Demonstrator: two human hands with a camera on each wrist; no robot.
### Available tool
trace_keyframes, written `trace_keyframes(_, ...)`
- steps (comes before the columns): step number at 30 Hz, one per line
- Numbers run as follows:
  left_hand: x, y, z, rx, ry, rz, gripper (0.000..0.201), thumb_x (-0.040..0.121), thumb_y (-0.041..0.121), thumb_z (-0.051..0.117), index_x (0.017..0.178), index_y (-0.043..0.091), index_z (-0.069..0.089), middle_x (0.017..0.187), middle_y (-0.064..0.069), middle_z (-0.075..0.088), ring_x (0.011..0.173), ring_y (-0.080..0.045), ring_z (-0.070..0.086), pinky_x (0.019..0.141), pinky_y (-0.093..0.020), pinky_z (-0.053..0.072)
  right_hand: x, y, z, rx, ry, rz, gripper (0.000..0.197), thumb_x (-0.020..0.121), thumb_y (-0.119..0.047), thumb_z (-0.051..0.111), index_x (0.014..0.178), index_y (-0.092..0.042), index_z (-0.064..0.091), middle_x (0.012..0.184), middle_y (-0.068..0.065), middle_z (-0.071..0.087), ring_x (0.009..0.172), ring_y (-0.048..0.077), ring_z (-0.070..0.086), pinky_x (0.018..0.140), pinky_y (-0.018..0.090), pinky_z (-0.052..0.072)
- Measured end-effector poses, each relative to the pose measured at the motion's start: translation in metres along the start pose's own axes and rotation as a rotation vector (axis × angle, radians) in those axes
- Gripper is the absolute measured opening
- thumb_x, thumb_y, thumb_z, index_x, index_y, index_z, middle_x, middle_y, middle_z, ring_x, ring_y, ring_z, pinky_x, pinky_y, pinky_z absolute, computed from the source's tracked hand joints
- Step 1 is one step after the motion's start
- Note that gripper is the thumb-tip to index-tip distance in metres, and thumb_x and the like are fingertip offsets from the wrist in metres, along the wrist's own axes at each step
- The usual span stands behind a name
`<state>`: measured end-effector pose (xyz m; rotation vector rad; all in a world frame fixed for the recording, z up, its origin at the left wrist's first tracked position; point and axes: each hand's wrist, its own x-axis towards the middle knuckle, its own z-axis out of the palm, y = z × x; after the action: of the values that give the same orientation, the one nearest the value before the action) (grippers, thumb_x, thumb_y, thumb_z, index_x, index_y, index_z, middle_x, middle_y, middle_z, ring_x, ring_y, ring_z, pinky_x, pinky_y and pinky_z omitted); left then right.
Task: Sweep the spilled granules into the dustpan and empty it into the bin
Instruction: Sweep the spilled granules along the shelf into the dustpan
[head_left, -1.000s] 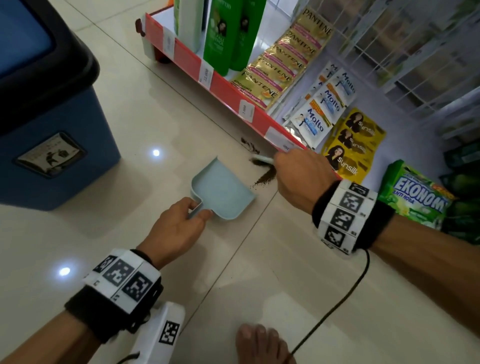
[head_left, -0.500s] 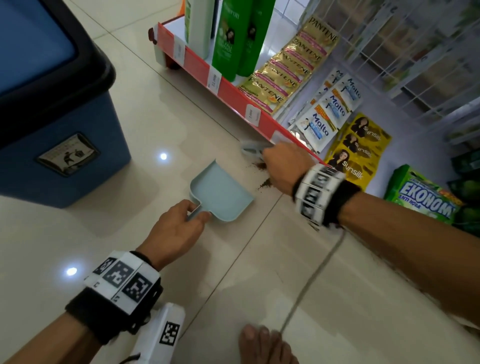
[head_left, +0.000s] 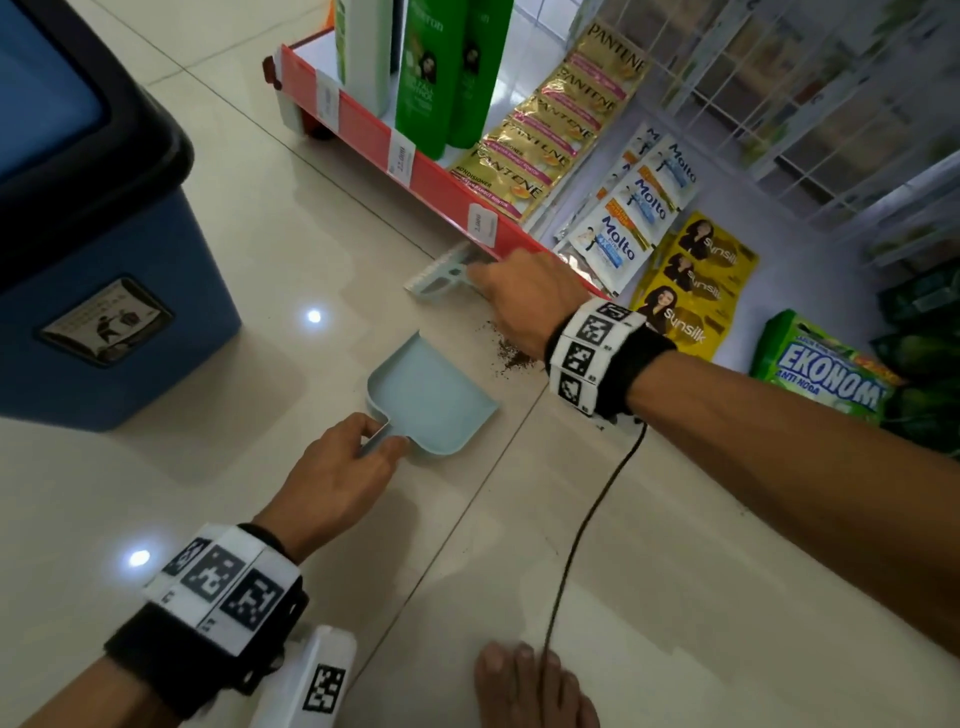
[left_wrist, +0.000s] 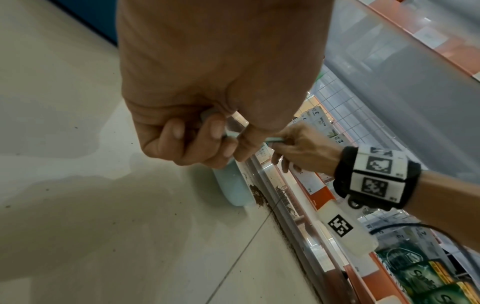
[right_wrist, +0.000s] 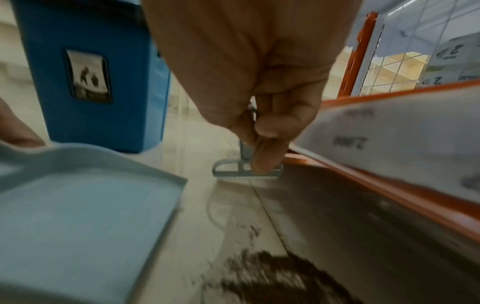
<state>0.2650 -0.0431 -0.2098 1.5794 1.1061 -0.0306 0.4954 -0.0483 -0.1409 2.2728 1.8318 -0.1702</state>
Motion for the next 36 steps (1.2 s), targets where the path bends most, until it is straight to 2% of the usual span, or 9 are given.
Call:
trace_keyframes(3,-0.003,-0.003,-0.002,-0.001,-0.015,0.013,0.026,0.095,0.045,0.05,0.097,0.02,0.057,0.082,-0.001,0.063,0.069,-0.016,0.054,0.065,-0.032,0.044,-0.024,0.02,0.011,0.032,-0.087,0.025,0.031,0.104,-0.021,0.039,0.121,-0.01,0.063,0.093,0.008,0.059,0.076,0.025,0.059,0.075,0.03,0.053)
trace_keyframes(6,-0.002,-0.009,-0.003,0.013,-0.026,0.01,0.025,0.095,0.046,0.049,0.097,0.021,0.056,0.085,-0.001,0.064,0.072,-0.016,0.056,0.066,-0.032,0.044,-0.067,0.045,0.022,-0.044,-0.171,0.079,0.026,0.1,-0.016,0.043,0.111,-0.01,0.066,0.086,0.007,0.059,0.077,0.025,0.059,0.074,0.031,0.052)
trace_keyframes(9,-0.002,-0.012,0.001,-0.014,-0.046,-0.002,0.026,0.094,0.047,0.05,0.096,0.022,0.057,0.084,-0.001,0.064,0.072,-0.016,0.056,0.066,-0.032,0.044,-0.102,0.057,0.018,-0.066,-0.238,0.184,0.024,0.095,-0.011,0.043,0.104,-0.01,0.066,0.095,0.011,0.065,0.085,0.029,0.065,0.073,0.035,0.055)
trace_keyframes(17,-0.001,-0.013,0.018,-0.142,-0.091,-0.019,0.025,0.095,0.043,0.052,0.098,0.019,0.059,0.074,0.0,0.058,0.062,-0.014,0.049,0.06,-0.03,0.039,-0.08,0.032,-0.008,0.045,-0.054,0.139,0.026,0.097,-0.013,0.042,0.107,-0.01,0.065,0.083,0.011,0.062,0.07,0.029,0.058,0.061,0.031,0.047)
trace_keyframes(23,-0.006,-0.004,0.018,-0.171,-0.066,-0.026,0.025,0.095,0.038,0.054,0.1,0.014,0.061,0.071,-0.002,0.055,0.057,-0.014,0.044,0.057,-0.03,0.036,-0.038,0.016,0.013,0.108,-0.047,0.12,0.03,0.102,-0.015,0.043,0.128,-0.011,0.059,0.108,0.012,0.065,0.094,0.027,0.066,0.079,0.029,0.053)
trace_keyframes(29,-0.007,-0.016,0.016,-0.081,0.007,0.011,0.026,0.095,0.046,0.052,0.1,0.021,0.059,0.081,0.0,0.061,0.066,-0.014,0.053,0.057,-0.028,0.038,-0.117,0.067,0.036,0.052,-0.227,0.129,0.053,0.091,-0.002,0.04,0.138,-0.023,0.052,0.122,0.016,0.063,0.113,0.033,0.061,0.091,0.041,0.051)
trace_keyframes(32,-0.015,-0.017,0.02,-0.105,0.043,0.007,0.022,0.095,0.043,0.054,0.097,0.021,0.06,0.076,0.001,0.061,0.062,-0.012,0.052,0.056,-0.028,0.039,-0.157,0.093,0.03,0.1,-0.205,0.178,0.053,0.087,-0.001,0.05,0.134,-0.025,0.056,0.11,0.015,0.067,0.099,0.035,0.062,0.079,0.044,0.052)
trace_keyframes(34,-0.023,-0.016,0.026,-0.139,0.053,-0.006,0.021,0.095,0.039,0.055,0.094,0.019,0.061,0.07,0.002,0.059,0.057,-0.01,0.049,0.056,-0.029,0.038,-0.159,0.096,0.028,0.21,-0.052,0.174,0.045,0.09,-0.004,0.056,0.128,-0.027,0.061,0.096,0.014,0.069,0.082,0.035,0.062,0.07,0.043,0.053)
trace_keyframes(36,-0.032,-0.017,0.032,-0.146,0.057,-0.022,0.021,0.094,0.037,0.056,0.093,0.017,0.062,0.066,0.003,0.057,0.051,-0.008,0.045,0.056,-0.029,0.037,-0.143,0.085,0.029,0.279,0.071,0.1,0.042,0.092,-0.005,0.056,0.127,-0.026,0.063,0.092,0.013,0.069,0.079,0.033,0.062,0.069,0.039,0.052)
